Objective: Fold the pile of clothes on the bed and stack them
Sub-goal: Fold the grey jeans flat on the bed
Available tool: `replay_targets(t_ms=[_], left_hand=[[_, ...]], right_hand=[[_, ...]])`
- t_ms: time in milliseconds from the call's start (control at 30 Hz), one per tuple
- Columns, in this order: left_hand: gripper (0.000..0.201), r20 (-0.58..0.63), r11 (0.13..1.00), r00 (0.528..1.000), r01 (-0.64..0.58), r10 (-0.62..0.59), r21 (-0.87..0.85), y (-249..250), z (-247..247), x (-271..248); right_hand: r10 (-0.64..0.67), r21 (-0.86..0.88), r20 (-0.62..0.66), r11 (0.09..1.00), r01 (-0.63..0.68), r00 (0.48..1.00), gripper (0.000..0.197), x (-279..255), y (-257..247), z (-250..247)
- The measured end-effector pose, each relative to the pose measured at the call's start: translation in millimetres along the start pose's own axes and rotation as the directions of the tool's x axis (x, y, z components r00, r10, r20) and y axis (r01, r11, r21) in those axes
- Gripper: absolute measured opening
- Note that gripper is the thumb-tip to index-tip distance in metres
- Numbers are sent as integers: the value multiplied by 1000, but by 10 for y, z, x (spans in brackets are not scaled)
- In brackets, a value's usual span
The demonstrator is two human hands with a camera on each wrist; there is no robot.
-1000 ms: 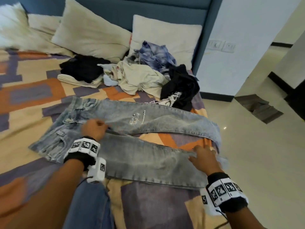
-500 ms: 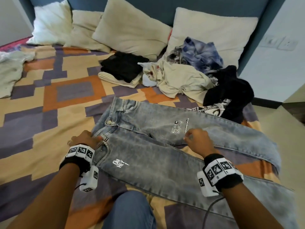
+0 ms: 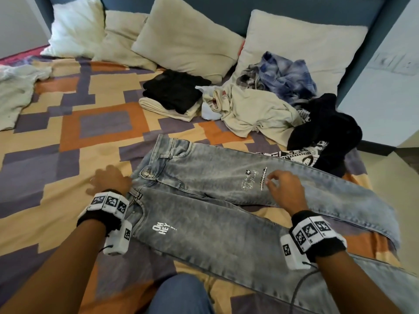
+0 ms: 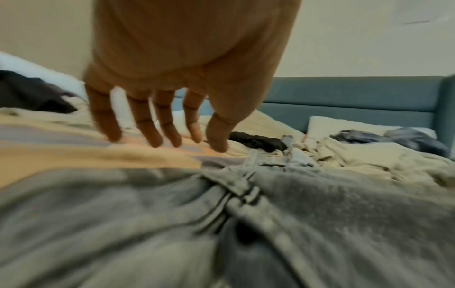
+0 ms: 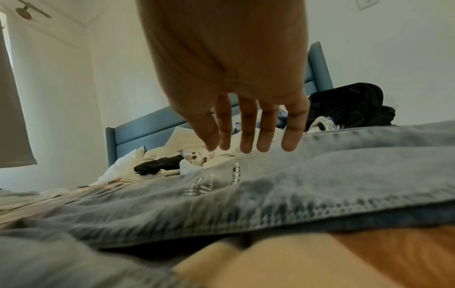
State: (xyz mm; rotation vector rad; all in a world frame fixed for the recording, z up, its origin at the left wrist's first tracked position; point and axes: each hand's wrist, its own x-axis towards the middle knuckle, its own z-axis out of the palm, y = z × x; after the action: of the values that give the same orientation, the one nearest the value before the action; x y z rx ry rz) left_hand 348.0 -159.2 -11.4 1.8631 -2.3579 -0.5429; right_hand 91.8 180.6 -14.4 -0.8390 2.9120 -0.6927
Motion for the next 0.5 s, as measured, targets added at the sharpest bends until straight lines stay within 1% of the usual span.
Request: replay_targets(t_ms=[33, 67, 100, 133, 167, 233, 267, 300, 367, 433, 500], left_hand=[[33, -9, 992, 992, -123, 123, -12, 158, 4, 40], [34, 7, 972, 973, -232, 232, -33, 307, 29, 84], [35, 44, 953, 953, -298, 301, -59, 450, 58, 121], [35, 86, 943, 941, -322, 329, -85, 586, 97, 169], [34, 131, 944, 937, -311, 325, -111, 689, 137, 234], [34, 210, 955, 943, -217, 258, -200, 849, 228, 376], [39, 225, 952, 947, -170, 230, -256, 903, 259, 435], [43, 220, 943, 951, -145, 216, -299, 955, 300, 505], [45, 186, 929, 958, -148, 220, -339, 1061, 350, 594], [39, 145, 902, 955, -187, 261, -389, 1141, 377, 653], [31, 95, 894, 968, -172, 230, -415, 1205, 398, 746]], right_hand=[[-22, -24, -15, 999, 22, 1000, 15, 89, 27, -20], [-57, -45, -15, 997, 56, 998, 19, 170, 51, -30], [-93, -57, -2, 994, 93, 996, 23, 247, 67, -41], [-118, -55, 9, 991, 119, 993, 28, 333, 98, -39], [-131, -51, 18, 990, 132, 991, 34, 405, 128, -46], [-127, -39, 42, 991, 129, 991, 44, 548, 214, -58], [-121, -41, 59, 991, 123, 991, 47, 608, 269, -55], [-108, -52, 87, 992, 113, 990, 49, 670, 323, -43], [-83, -60, 140, 994, 92, 987, 51, 737, 396, -7], [-50, -14, 129, 999, 53, 990, 49, 769, 439, 52], [14, 60, 94, 998, -20, 996, 41, 843, 460, 99]])
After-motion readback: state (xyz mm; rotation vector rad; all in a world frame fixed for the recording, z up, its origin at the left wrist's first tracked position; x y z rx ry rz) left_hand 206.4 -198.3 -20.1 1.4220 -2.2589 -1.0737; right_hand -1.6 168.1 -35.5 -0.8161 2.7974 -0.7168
